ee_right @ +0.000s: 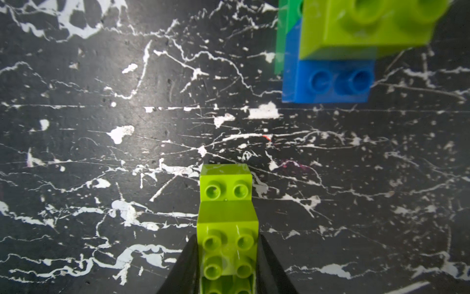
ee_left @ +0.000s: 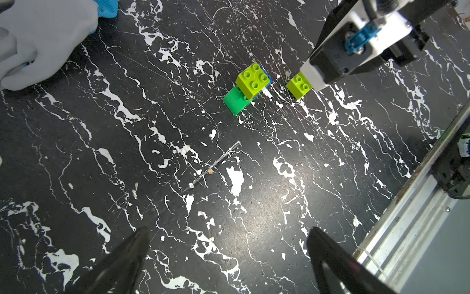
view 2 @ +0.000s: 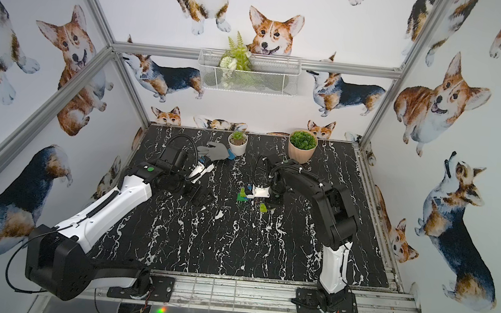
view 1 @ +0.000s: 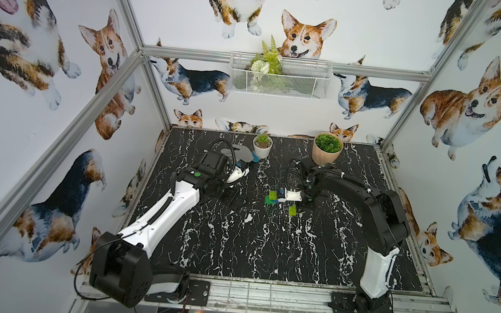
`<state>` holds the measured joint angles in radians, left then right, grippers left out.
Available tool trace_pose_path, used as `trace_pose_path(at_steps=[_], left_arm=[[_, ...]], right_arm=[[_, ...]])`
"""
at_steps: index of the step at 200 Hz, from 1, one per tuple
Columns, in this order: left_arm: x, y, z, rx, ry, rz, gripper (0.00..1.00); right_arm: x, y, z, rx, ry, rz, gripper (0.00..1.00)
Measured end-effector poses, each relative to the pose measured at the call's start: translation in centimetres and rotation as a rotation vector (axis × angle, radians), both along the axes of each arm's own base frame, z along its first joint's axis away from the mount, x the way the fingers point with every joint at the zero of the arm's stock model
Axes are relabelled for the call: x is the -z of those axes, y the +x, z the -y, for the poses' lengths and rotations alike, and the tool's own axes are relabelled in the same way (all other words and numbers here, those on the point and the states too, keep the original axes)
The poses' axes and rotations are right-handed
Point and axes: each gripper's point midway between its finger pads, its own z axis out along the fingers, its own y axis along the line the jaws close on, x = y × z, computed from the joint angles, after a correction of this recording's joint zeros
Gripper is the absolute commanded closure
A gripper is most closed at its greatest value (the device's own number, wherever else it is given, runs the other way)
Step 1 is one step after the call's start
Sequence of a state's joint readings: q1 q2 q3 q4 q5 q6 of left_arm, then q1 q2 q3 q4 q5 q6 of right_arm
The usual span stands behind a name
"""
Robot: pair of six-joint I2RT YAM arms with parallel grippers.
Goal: Assemble the letter s with lego
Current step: Assemble the lego brick with the lego brick.
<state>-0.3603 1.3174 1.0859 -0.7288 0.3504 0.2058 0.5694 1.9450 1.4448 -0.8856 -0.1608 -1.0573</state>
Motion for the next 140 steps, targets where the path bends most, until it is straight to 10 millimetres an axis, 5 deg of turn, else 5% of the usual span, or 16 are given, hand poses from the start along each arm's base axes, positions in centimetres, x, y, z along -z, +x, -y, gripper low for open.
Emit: trace_pose_path(at_steps=[140], left_arm=[[0.1, -0.1, 0.1, 0.004, -0.006, -0.007, 0.00]], right_arm=[[0.3, -1.1, -2.0, 0.002, 0.172, -0.014, 0.61]])
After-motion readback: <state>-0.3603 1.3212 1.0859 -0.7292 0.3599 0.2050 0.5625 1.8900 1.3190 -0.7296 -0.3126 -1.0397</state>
